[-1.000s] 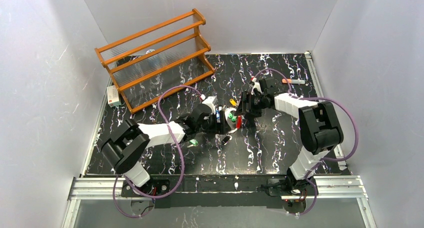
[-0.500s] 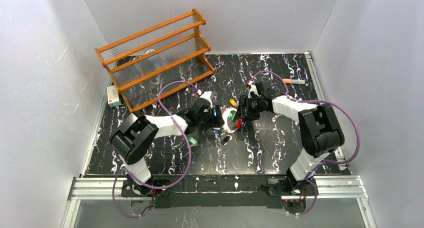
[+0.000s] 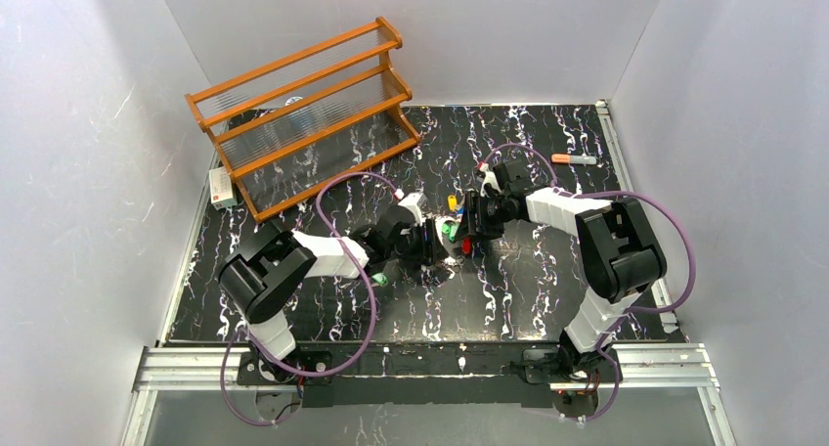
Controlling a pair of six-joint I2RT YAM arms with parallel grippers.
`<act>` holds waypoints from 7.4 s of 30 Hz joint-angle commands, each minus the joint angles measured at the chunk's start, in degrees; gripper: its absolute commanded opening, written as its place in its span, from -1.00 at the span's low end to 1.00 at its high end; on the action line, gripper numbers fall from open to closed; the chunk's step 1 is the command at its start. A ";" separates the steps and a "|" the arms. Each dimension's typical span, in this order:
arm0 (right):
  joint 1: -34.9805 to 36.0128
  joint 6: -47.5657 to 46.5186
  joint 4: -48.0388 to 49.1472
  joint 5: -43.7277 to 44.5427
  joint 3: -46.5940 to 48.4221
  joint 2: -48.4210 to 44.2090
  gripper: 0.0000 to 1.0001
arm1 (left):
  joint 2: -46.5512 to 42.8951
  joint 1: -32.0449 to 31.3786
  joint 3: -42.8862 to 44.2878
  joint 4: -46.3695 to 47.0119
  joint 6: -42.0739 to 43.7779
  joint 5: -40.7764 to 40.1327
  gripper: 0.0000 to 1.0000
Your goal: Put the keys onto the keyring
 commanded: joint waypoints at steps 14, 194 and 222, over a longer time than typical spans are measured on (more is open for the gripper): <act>2.99 -2.88 -3.26 5.65 3.47 -1.71 0.10 | -18.72 1.18 -9.06 1.63 -2.80 -3.33 0.24; 0.53 -0.34 -5.42 1.95 5.59 3.99 0.04 | 0.46 1.63 -2.60 -7.63 -12.90 -6.80 -0.65; 0.69 0.75 -4.69 2.26 -2.71 -10.14 0.12 | -12.78 7.85 -9.06 -8.01 -10.16 0.64 -0.07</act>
